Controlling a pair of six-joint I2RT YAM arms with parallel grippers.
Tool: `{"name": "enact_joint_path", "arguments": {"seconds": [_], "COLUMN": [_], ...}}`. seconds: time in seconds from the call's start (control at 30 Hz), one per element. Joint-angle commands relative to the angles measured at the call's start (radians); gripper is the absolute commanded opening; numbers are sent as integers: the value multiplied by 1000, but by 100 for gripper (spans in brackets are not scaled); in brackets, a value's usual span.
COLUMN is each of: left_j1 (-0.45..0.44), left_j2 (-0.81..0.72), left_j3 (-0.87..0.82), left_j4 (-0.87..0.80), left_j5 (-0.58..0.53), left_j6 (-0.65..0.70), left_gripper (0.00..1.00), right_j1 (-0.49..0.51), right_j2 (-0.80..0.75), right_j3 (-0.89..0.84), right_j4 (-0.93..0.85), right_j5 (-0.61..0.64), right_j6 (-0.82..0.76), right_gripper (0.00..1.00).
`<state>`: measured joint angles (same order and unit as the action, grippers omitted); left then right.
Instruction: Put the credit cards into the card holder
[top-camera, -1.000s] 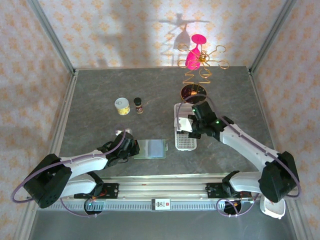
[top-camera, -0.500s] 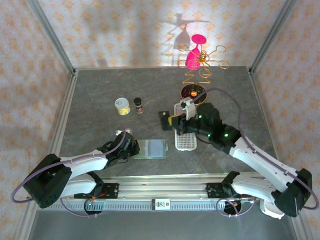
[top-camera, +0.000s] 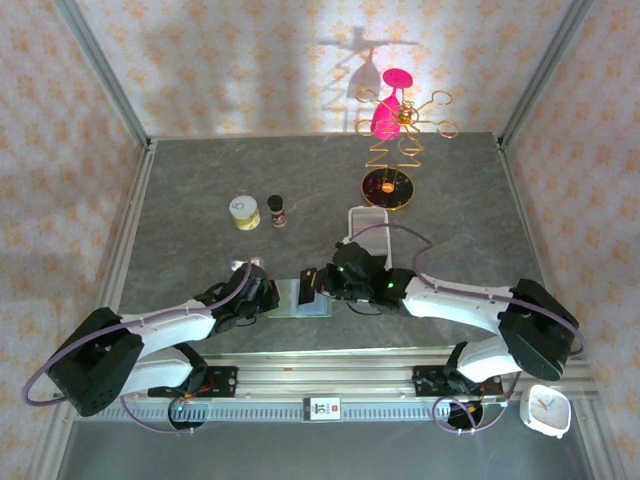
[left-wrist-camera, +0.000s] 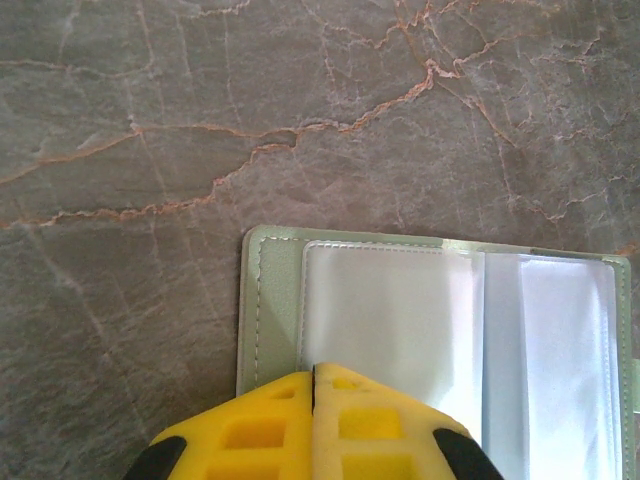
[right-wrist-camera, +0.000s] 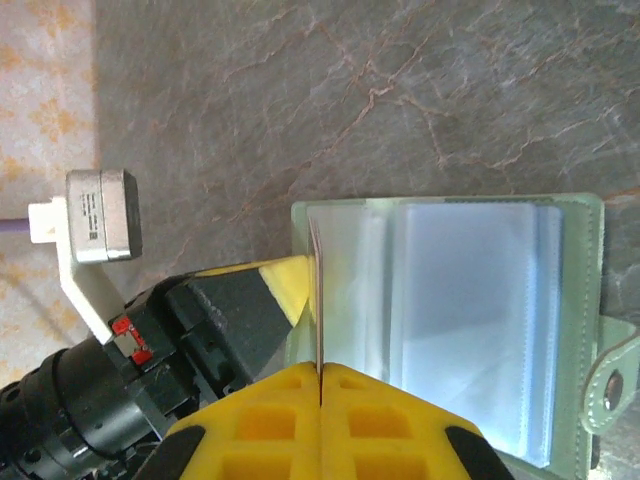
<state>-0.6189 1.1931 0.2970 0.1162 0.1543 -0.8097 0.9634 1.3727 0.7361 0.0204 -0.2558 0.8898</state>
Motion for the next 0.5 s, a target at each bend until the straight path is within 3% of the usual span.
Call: {"name": "enact_joint_path", "arguments": {"seconds": [0.0, 0.13, 0.23, 0.33, 0.47], "left_j1": [4, 4, 4, 4, 4], "left_j2": [3, 8, 4, 0, 0], "left_j3": [-1, 8, 6, 1, 4], "left_j4": [-61, -70, -72, -67, -71], "left_j5": [12, 13, 7, 1, -1], "left_j6": [10, 19, 23, 20, 17], "left_gripper": [0, 0, 0, 0, 0], "right_j1": [1, 0, -39, -116, -124], "right_j2": [-20, -62, -73, -76, -78], "right_j3": [94, 229, 323, 334, 246], "right_j4": [-80, -342, -601, -718, -703], "right_j5": [128, 303, 516, 466, 327], "right_j6": [-119, -440, -479, -441, -344], "right_gripper": [0, 0, 0, 0, 0]}}
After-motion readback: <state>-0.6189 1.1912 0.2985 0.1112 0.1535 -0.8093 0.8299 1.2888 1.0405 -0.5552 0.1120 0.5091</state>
